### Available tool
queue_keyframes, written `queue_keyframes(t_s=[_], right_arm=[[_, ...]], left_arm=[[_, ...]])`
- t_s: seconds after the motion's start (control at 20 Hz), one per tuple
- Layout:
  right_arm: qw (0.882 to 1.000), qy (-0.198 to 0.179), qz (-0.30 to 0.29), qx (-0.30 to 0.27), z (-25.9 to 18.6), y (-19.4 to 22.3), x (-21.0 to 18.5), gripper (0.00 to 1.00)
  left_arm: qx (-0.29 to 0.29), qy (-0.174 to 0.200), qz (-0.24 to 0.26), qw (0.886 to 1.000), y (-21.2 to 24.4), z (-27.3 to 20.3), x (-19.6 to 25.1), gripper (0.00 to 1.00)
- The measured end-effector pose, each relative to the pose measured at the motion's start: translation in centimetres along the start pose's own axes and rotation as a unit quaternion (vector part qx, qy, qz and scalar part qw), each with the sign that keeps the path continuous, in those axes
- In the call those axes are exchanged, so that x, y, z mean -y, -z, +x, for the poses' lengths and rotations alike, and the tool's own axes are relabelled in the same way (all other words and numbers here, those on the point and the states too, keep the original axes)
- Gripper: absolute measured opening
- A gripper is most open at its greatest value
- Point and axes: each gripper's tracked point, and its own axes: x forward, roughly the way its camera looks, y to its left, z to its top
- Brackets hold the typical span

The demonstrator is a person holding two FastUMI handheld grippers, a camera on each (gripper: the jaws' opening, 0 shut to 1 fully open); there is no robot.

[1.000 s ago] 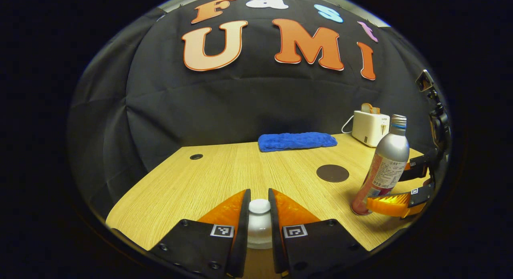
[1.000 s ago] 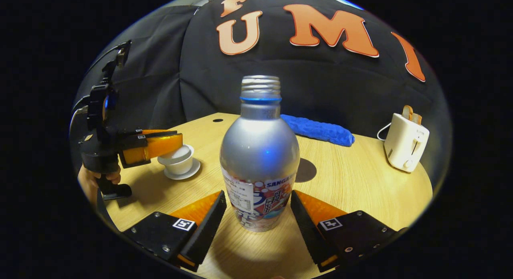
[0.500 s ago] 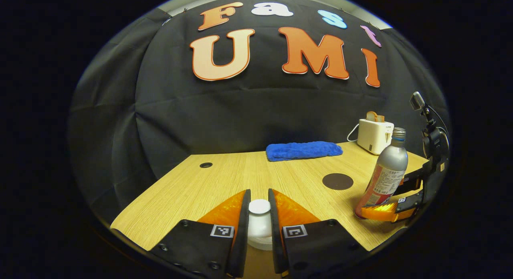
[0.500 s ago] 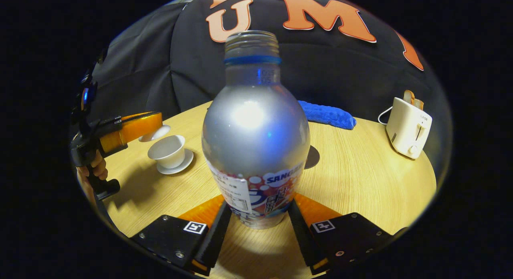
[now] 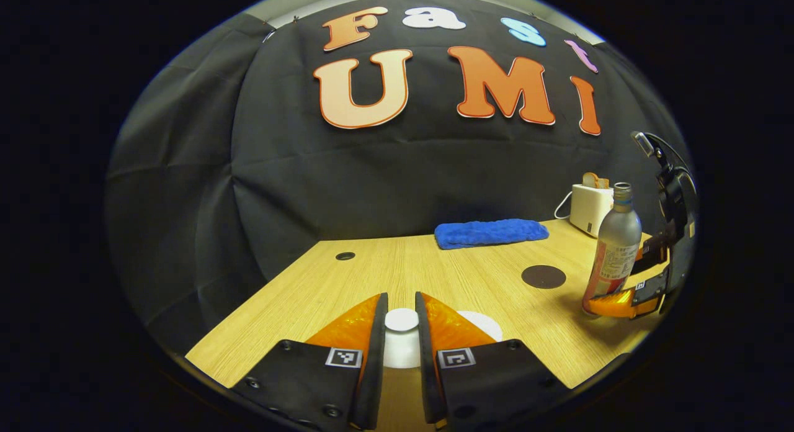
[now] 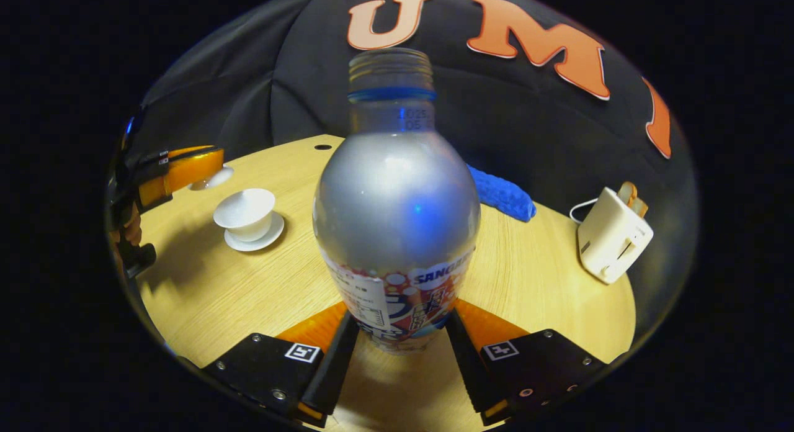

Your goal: Open the teacup lid with one hand, grasp the water bottle and pour water into the teacup with the other hand; after pouring, place the water bottle on the coaster and then close the teacup lid.

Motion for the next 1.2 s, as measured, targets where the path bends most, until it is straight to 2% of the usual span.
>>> queue_keyframes(t_s=[0.2,0.25,0.5,0.55,0.6,0.75,0.9,1.0,1.05,1.2], right_arm=[[0.997,0.025,-0.068,0.002,-0.7,-1.8,0.4,0.8],[0.996,0.024,-0.089,0.005,-0.6,-2.4,0.2,0.8],[0.982,0.02,-0.19,0.009,0.7,-5.0,-1.8,0.8],[0.979,0.015,-0.203,0.005,0.8,-5.3,-2.4,0.8],[0.975,0.011,-0.221,0.0,1.2,-5.5,-2.9,0.8],[0.957,0.033,-0.289,0.0,1.6,-7.2,-2.9,0.8],[0.945,0.036,-0.325,-0.005,0.9,-7.6,-3.0,0.79],[0.927,0.042,-0.372,-0.004,0.9,-8.0,-3.2,0.79],[0.919,0.046,-0.391,-0.005,0.8,-8.2,-3.0,0.79],[0.901,0.059,-0.429,-0.006,0.5,-9.2,-2.0,0.79]], left_arm=[[0.003,-0.016,-0.005,1.0,-0.2,-1.1,-2.3,0.27],[0.004,-0.019,-0.009,1.0,-0.3,-1.4,-2.9,0.3],[0.005,-0.037,-0.016,0.999,0.3,-2.6,-5.4,0.3],[0.005,-0.041,-0.016,0.999,0.4,-3.0,-6.0,0.27],[0.006,-0.046,-0.018,0.999,0.4,-3.4,-6.7,0.3],[0.002,-0.051,-0.034,0.998,1.0,-3.8,-7.8,0.3],[-0.003,-0.057,-0.042,0.997,1.6,-4.1,-8.8,0.31],[-0.002,-0.059,-0.049,0.997,1.7,-4.1,-9.2,0.27],[-0.005,-0.06,-0.049,0.997,1.9,-4.1,-9.4,0.3],[-0.011,-0.063,-0.053,0.997,2.5,-4.1,-9.7,0.3]])
